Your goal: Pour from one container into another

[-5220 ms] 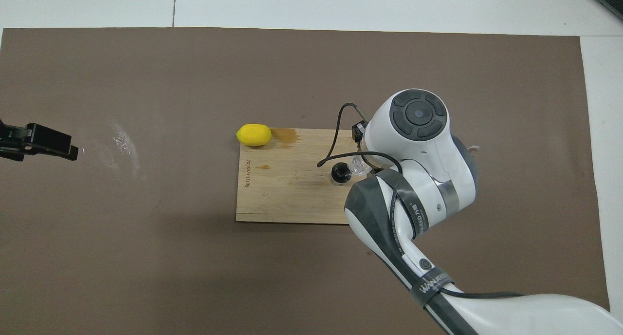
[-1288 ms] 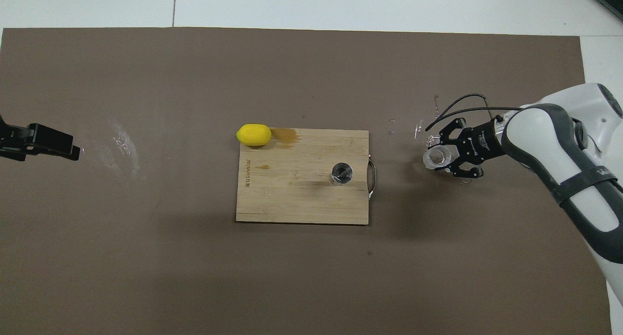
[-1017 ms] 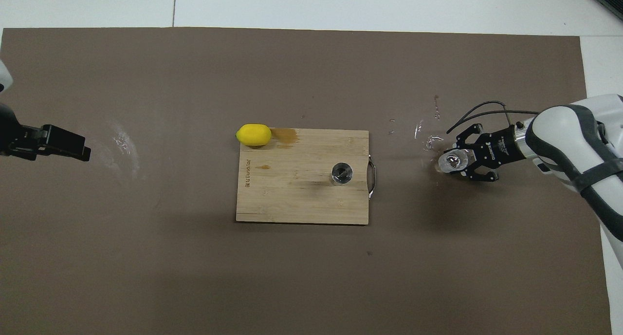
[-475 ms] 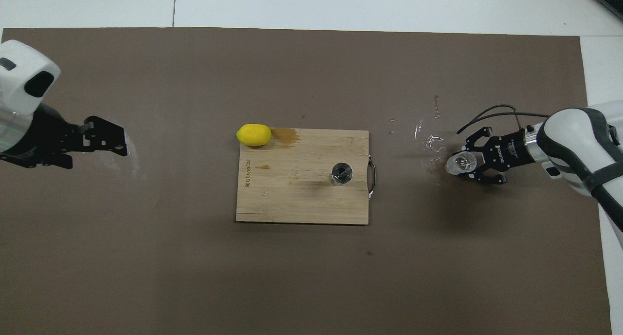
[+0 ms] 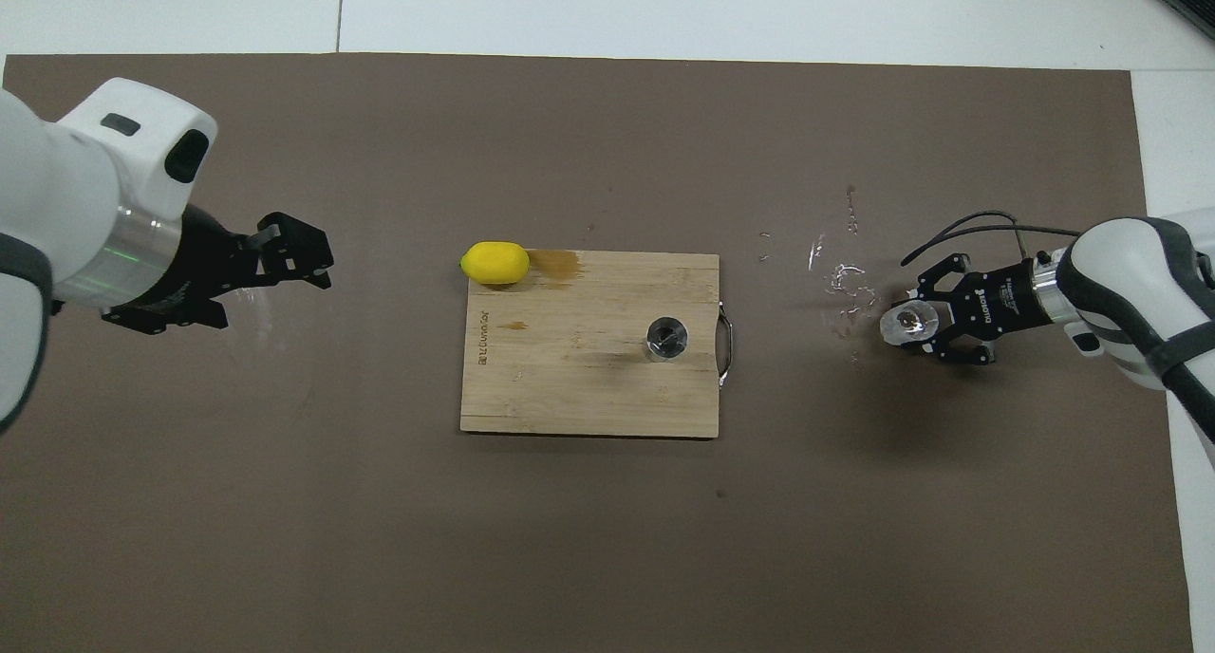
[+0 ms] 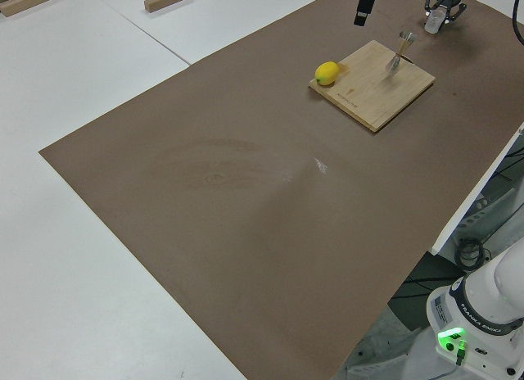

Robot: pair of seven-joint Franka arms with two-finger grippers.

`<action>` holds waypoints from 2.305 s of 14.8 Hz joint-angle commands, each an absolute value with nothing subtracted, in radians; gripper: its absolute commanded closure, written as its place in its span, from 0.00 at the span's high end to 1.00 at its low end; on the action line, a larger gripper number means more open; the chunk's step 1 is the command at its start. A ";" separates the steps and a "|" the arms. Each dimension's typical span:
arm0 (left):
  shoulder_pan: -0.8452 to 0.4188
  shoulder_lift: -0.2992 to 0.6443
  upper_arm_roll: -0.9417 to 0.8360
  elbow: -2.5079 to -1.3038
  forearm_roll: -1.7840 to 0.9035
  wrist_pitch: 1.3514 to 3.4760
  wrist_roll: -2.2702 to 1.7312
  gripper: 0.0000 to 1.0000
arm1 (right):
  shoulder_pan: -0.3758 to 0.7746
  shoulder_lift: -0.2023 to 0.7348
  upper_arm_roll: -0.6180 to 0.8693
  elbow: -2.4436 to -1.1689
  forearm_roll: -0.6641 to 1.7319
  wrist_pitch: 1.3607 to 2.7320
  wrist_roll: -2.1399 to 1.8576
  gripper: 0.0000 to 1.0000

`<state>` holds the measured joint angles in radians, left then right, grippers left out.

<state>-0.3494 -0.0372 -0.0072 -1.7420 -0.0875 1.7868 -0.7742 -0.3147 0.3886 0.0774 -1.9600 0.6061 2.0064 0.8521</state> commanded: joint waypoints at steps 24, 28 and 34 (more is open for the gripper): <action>-0.011 -0.123 0.029 -1.680 0.037 1.543 0.071 1.00 | 0.066 0.072 0.095 -1.731 -0.041 1.749 0.427 1.00; 0.003 -0.115 0.023 -1.669 0.029 1.542 0.072 1.00 | 0.054 -0.015 0.091 -1.674 -0.025 1.668 0.344 1.00; 0.000 -0.040 0.031 -1.525 0.002 1.346 0.072 1.00 | 0.025 -0.066 0.069 -1.674 -0.015 1.589 0.282 1.00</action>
<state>-0.0130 -0.1038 0.0360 -1.6446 0.0124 1.4541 0.0562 0.0404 -0.0566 0.0696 -1.6719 -0.0246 1.6146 0.3115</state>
